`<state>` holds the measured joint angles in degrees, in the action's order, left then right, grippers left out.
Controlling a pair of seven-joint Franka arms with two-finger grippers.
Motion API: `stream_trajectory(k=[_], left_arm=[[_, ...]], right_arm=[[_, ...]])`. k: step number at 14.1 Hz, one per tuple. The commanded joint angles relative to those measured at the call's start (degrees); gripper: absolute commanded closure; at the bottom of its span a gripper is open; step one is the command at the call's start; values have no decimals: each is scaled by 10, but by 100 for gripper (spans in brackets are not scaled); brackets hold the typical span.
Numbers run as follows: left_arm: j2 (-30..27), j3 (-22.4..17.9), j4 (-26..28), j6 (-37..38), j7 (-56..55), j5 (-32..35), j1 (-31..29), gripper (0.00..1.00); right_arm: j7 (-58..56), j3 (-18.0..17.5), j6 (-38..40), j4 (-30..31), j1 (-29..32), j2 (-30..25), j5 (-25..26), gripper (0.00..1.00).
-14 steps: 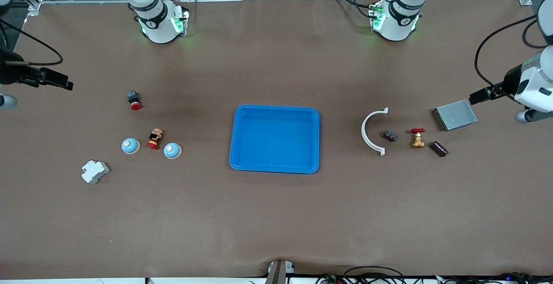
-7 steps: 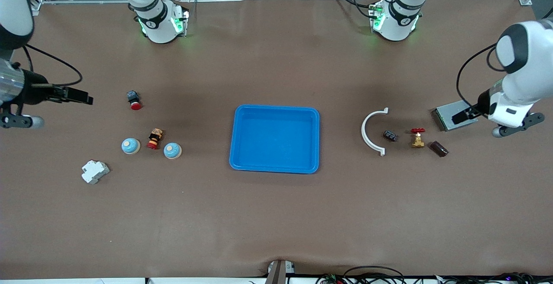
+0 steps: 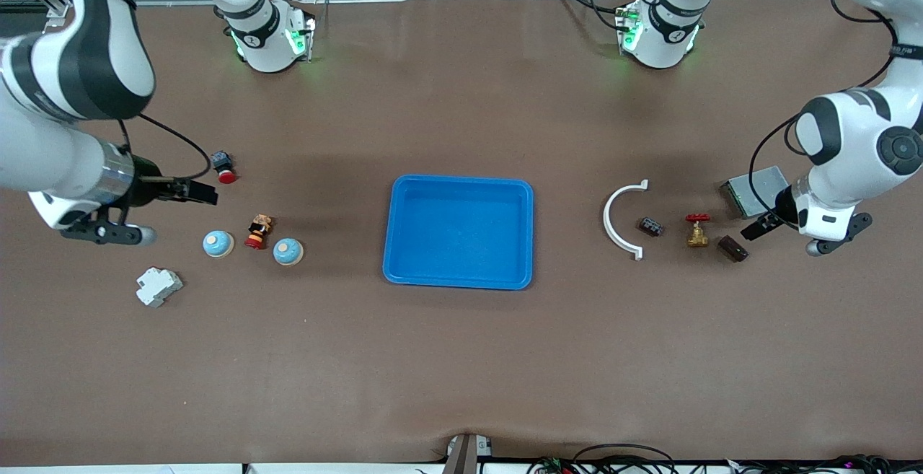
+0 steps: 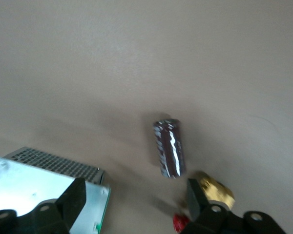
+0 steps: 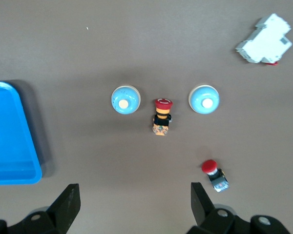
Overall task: Place electrolytic capacitor and blue bell in tray
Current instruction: 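Grasp the blue bell with the right gripper while the left gripper grasps the capacitor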
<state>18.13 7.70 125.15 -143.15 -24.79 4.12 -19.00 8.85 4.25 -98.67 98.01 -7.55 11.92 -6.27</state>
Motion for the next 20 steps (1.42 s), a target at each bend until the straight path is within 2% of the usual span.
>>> stream_trajectory(k=[1, 7, 11, 12, 14, 15, 20], left_arm=[[24, 6, -17, -17, -29, 8, 3, 16], [83, 6, -57, -43, -30, 2, 5, 22], [102, 7, -59, -69, -29, 2, 6, 28], [105, 7, -59, -69, -29, 2, 6, 37], [106, 7, -60, -69, -29, 2, 7, 76], [104, 7, -61, -68, -26, 2, 6, 100], [68, 11, -59, -38, -22, 3, 5, 100]], right_arm=[[6, 4, -27, -5, -5, 39, -10, 0], [7, 4, -102, -4, -30, 106, -15, 0], [7, 4, -151, -4, -41, 145, -15, 0], [7, 4, -156, -4, -43, 151, -15, 0], [6, 4, -165, -4, -46, 165, -16, 0], [6, 4, -169, -4, -47, 173, -15, 0], [6, 4, -181, -4, -45, 200, -16, 0]])
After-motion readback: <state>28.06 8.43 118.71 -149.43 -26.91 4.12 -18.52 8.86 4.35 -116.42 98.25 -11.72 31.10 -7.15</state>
